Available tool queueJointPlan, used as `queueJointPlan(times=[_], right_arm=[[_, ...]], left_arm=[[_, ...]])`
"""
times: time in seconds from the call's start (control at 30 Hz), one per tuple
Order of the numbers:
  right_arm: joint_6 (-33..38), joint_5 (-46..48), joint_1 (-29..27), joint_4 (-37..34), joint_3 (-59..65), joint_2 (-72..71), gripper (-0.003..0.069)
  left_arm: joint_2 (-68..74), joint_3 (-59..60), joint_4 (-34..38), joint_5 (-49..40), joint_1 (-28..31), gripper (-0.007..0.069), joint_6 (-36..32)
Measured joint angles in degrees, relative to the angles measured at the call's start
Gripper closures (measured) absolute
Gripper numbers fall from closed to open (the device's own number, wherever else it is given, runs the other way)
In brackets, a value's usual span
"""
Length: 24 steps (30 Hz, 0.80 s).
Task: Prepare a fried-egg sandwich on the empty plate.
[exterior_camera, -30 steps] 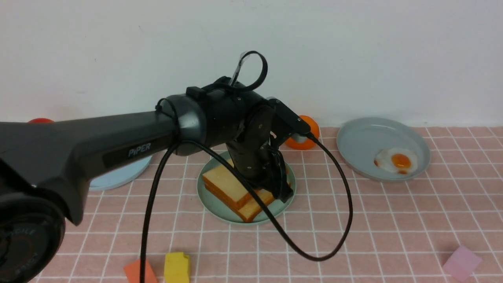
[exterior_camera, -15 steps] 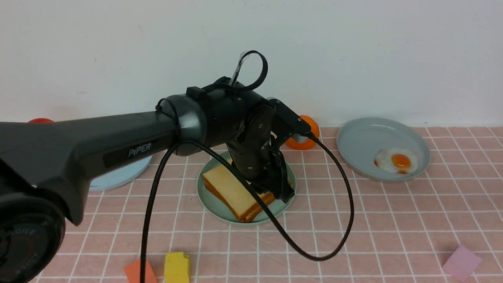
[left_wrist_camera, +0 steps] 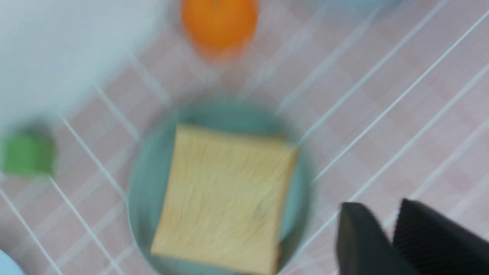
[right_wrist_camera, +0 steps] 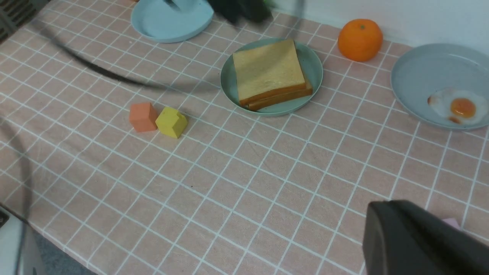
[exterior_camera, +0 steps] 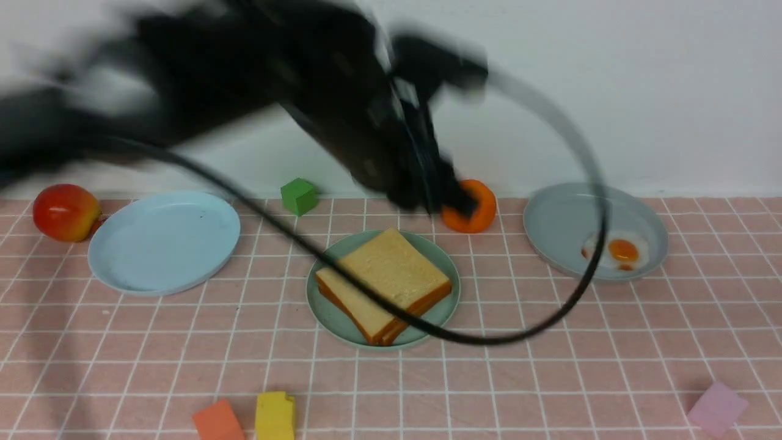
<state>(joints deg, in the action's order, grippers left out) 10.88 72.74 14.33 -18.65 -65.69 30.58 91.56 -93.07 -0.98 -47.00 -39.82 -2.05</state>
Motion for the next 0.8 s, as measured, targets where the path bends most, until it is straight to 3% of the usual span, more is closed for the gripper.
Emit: queueJointPlan(times=[0.1,0.37,0.47,0.8], right_arm=[[0.0,0.0,0.0,0.0,0.0,-0.02,0.063],[-0.13,0.0,-0.05,1.24,0.0,-0.13,0.0656],[-2.74,0.0,-0.05,5.18,0.0,-0.15,0.0659],[-13.76,0.0,-0.05,8.32,0.18,-0.2,0.0655]], left_arm=[[-13.35,6.54,1.83,3.68,-0.46,0.0638,1.0],[-43.43,38.63,8.0,21.83,-0.46,0.0638,1.52],[-53.92,53.37,8.53,31.01,-0.46,0.0638,1.58],[-72.86,73.63,9.1,45.42,-0.46,0.0638,1.45]])
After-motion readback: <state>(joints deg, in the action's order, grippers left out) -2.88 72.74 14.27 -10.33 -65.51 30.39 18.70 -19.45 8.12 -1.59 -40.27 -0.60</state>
